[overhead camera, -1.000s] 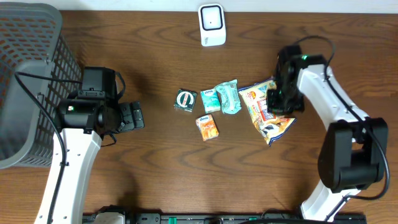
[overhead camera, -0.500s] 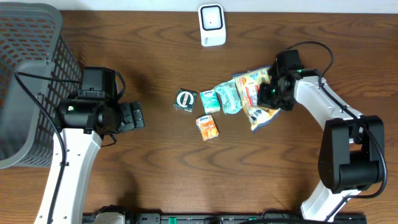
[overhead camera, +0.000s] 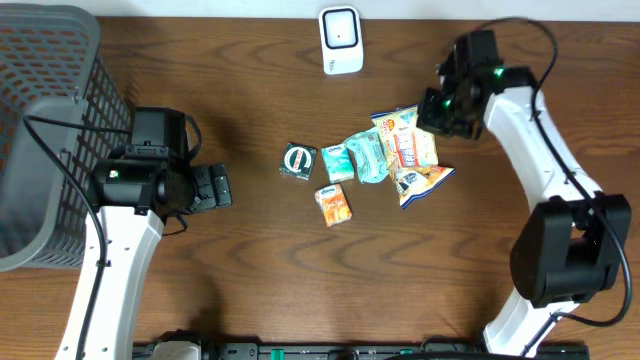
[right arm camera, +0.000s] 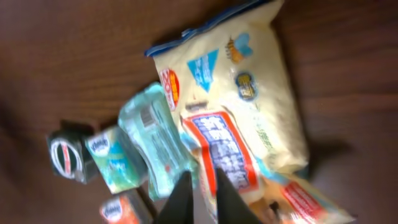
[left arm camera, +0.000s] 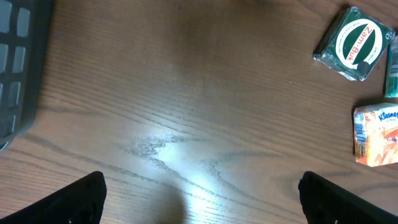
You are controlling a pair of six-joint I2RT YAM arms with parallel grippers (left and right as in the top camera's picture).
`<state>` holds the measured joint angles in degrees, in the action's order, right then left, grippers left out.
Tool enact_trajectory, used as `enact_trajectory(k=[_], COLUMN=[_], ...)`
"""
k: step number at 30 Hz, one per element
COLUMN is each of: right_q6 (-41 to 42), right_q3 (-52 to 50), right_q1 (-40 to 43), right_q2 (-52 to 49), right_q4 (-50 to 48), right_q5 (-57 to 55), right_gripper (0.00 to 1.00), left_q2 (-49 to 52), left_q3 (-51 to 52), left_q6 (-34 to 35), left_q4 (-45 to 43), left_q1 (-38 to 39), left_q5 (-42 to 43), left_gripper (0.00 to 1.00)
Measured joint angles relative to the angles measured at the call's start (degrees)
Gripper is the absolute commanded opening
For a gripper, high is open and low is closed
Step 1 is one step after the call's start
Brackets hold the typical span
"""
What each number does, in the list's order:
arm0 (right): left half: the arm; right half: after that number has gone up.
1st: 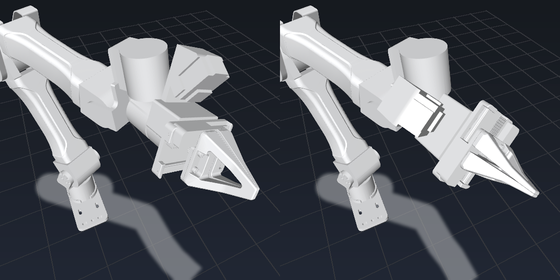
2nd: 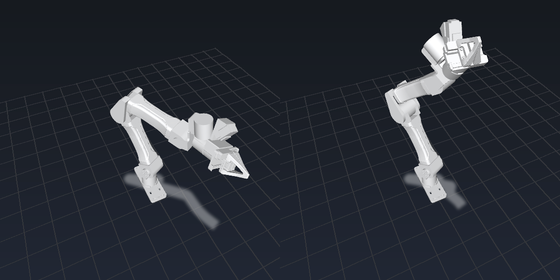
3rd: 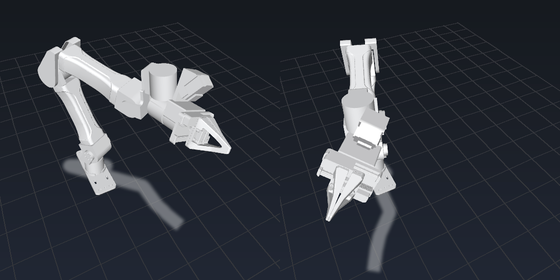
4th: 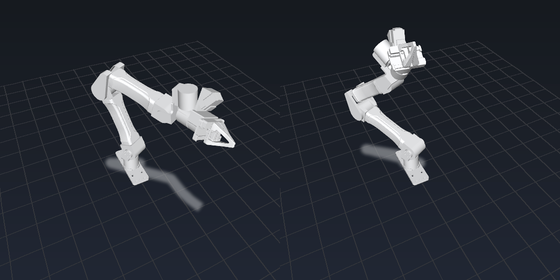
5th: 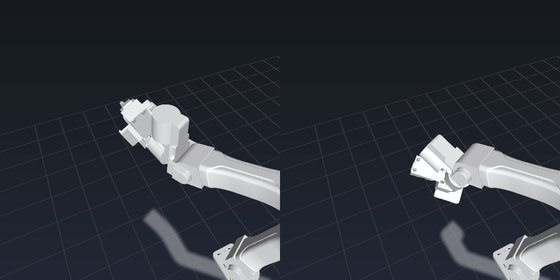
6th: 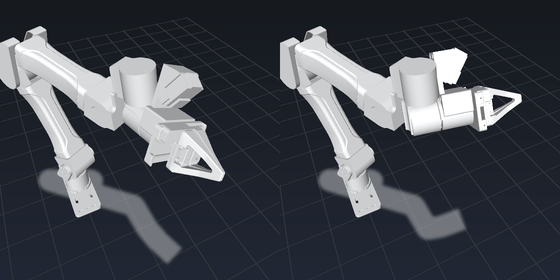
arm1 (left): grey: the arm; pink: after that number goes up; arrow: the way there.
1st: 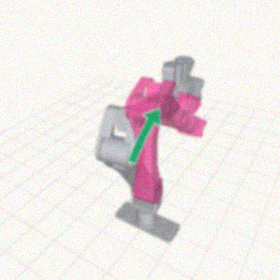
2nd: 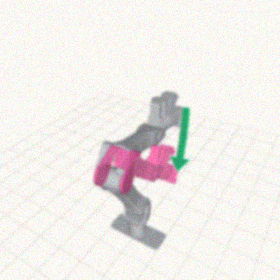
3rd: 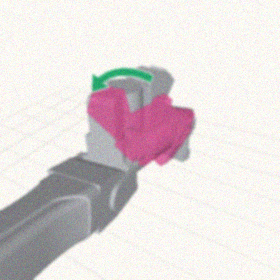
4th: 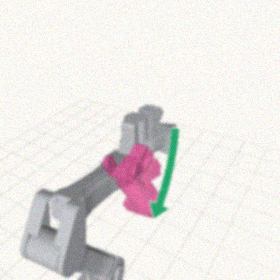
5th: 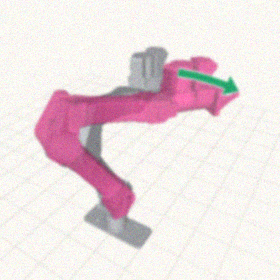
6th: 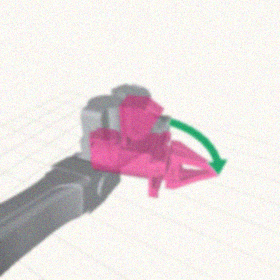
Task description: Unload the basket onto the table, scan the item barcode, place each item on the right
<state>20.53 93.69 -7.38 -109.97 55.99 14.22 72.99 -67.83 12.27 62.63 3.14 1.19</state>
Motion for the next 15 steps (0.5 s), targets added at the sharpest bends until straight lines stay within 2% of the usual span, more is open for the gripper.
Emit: enact_trajectory(k=[7, 9, 13, 15], right_q6=[-5.4, -6.25, -7.15, -7.21], right_q3=[1.97, 0.94, -3.69, -6.36], right_q1=[0.0, 0.0, 0.07, 0.33], right_q2=[-0.02, 0.0, -0.02, -0.02], right_q4=[11.65, 12.72, 11.89, 10.84], right_q5=[-8.2, -11.47, -16.87, -18.12], right_gripper=[0.28, 0.37, 0.47, 0.61], left_q2=[0.0, 0.0, 0.0, 0.0], left_q3=[0.0, 0.0, 0.0, 0.0], left_q6=[0.0, 0.0, 0.0, 0.0], left_q4=[0.0, 0.0, 0.0, -0.02], left_q1=[0.0, 0.0, 0.0, 0.0], left_q5=[-0.02, -0.02, -0.02, -0.02], left_gripper=[0.98, 0.98, 0.98, 0.98])
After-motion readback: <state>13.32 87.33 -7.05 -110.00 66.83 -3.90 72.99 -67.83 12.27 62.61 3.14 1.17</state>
